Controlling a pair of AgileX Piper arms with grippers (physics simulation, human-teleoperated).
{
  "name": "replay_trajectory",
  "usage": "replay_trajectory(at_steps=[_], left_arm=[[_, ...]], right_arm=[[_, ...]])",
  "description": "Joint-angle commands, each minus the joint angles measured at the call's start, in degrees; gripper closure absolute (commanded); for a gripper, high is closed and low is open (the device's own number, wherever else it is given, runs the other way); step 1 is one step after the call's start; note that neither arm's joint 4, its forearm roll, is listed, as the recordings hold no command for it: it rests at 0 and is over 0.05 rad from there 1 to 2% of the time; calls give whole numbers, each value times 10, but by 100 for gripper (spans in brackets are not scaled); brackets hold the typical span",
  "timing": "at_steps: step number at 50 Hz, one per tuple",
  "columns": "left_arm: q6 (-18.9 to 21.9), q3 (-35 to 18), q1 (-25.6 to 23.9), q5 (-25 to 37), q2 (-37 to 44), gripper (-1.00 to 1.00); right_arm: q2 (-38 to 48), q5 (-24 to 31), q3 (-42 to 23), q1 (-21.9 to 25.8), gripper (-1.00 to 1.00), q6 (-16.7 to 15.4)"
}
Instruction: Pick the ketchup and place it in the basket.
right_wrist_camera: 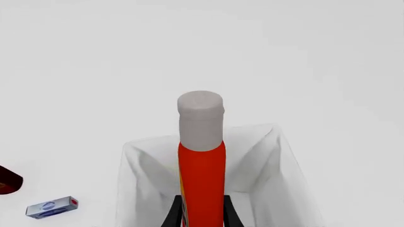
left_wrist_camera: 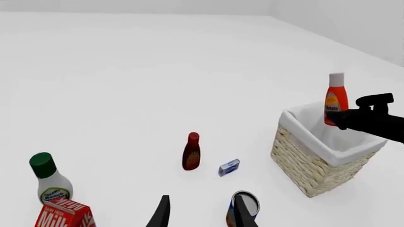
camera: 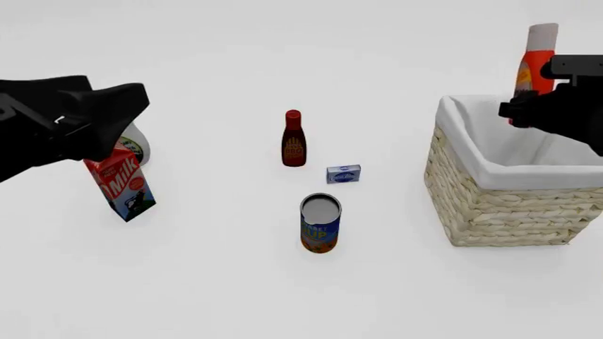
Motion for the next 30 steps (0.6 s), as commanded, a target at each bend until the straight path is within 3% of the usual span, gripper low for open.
replay_trajectory(at_steps=[1, 30], left_arm=[[2, -3, -2, -1, 3, -100], [1, 0, 0, 2, -2, -100]], right_arm=[[4, -16, 14, -6, 100, 13], [25, -70, 71, -19, 100, 29]])
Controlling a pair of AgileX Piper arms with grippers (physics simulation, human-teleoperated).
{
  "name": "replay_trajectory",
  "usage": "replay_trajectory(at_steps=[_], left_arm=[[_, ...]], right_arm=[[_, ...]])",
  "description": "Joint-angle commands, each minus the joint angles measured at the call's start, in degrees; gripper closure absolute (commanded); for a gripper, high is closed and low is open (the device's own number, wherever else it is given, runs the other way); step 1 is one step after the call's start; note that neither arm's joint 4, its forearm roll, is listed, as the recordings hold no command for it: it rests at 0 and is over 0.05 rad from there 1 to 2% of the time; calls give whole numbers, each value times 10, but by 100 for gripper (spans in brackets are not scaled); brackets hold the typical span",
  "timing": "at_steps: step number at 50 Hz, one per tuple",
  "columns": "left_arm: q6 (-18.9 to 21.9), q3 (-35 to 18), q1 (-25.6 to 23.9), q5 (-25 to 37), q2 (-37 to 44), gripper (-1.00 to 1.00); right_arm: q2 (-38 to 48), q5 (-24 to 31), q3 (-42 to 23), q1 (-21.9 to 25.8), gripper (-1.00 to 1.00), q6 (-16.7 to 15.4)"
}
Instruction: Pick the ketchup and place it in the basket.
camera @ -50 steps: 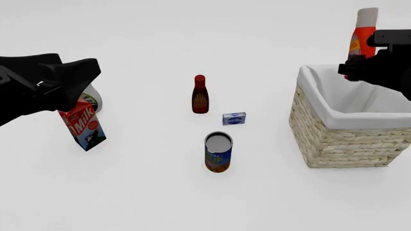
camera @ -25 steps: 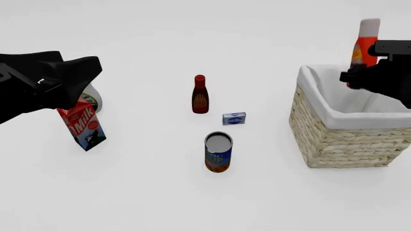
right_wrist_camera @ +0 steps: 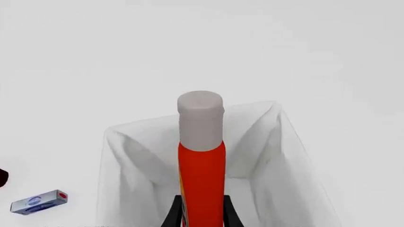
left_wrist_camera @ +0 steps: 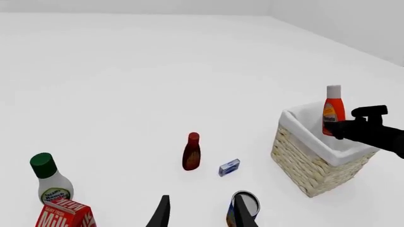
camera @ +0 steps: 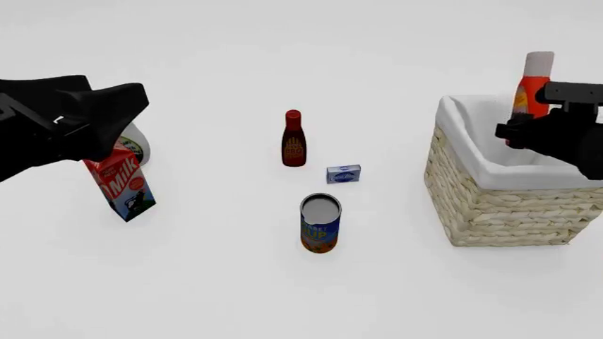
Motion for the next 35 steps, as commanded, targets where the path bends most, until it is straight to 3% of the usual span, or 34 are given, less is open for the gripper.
replay_trajectory(at_steps=[1, 16, 17, 35], left_arm=[[-1, 1, 0, 0, -2, -100], [-2, 3, 1, 0, -3, -100], [-2, 4, 1, -1, -4, -100], [-5, 7, 1, -1, -7, -100]], right_arm=[[5, -19, 17, -7, 100, 14], [12, -26, 22, -10, 100, 15], [14, -25, 21, -9, -100, 11], [-33, -23, 28, 0, -100, -6]])
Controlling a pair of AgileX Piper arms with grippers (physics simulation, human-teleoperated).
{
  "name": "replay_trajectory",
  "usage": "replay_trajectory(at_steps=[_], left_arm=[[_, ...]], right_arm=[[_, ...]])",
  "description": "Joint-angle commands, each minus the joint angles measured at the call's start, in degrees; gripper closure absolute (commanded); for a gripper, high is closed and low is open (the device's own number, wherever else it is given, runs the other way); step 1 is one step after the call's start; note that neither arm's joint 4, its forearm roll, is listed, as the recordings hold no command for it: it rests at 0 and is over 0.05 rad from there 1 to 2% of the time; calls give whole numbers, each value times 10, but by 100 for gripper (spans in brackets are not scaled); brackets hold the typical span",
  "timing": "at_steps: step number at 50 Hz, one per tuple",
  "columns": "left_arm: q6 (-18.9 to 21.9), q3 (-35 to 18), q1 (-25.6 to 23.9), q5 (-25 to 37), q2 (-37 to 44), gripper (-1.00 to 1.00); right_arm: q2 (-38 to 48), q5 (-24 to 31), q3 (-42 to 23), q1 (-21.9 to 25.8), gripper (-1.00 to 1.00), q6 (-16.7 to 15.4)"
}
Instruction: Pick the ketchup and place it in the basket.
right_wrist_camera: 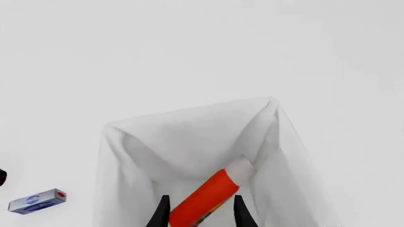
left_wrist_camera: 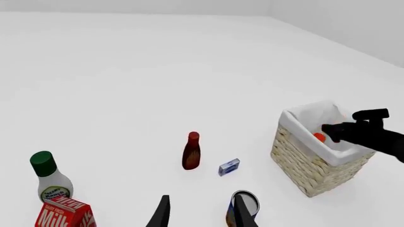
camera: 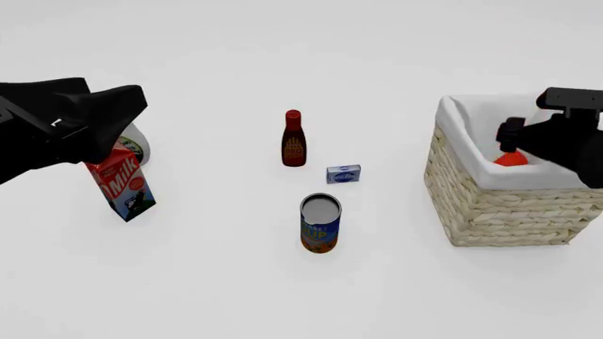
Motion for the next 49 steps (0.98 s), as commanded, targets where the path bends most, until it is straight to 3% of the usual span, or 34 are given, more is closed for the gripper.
replay_trajectory(at_steps=[1, 23, 26, 29, 39, 40, 43, 44, 47, 48, 49], left_arm=[[-1, 2, 0, 0, -2, -100], [-4, 2, -1, -2, -3, -100], [-6, 4, -1, -4, -3, -100], [-6, 6, -2, -1, -8, -100], [-10, 7, -2, -8, -7, -100], [-12, 7, -3, -9, -6, -100], [-14, 8, -7, -12, -9, -100], [-16, 8, -8, -14, -8, -100], [-15, 14, -10, -17, -13, -100], [-17, 14, -11, -23, -11, -100], [-17, 14, -11, -23, -11, -100]], right_arm=[[-37, 4, 3, 7, -100, -6], [-175, 42, 18, 43, -100, -17], [-202, 29, 34, 46, -100, -31], [-239, 8, 52, 51, -100, -22], [-311, -57, 128, 50, -100, -74], [-322, -64, 136, 51, -100, -58], [-339, -90, 172, 52, -100, -66], [-347, -104, 189, 55, -100, -88], [-374, -120, 216, 57, -100, -65], [-383, -126, 224, 57, -100, -88], [-383, -126, 225, 57, -100, -88]])
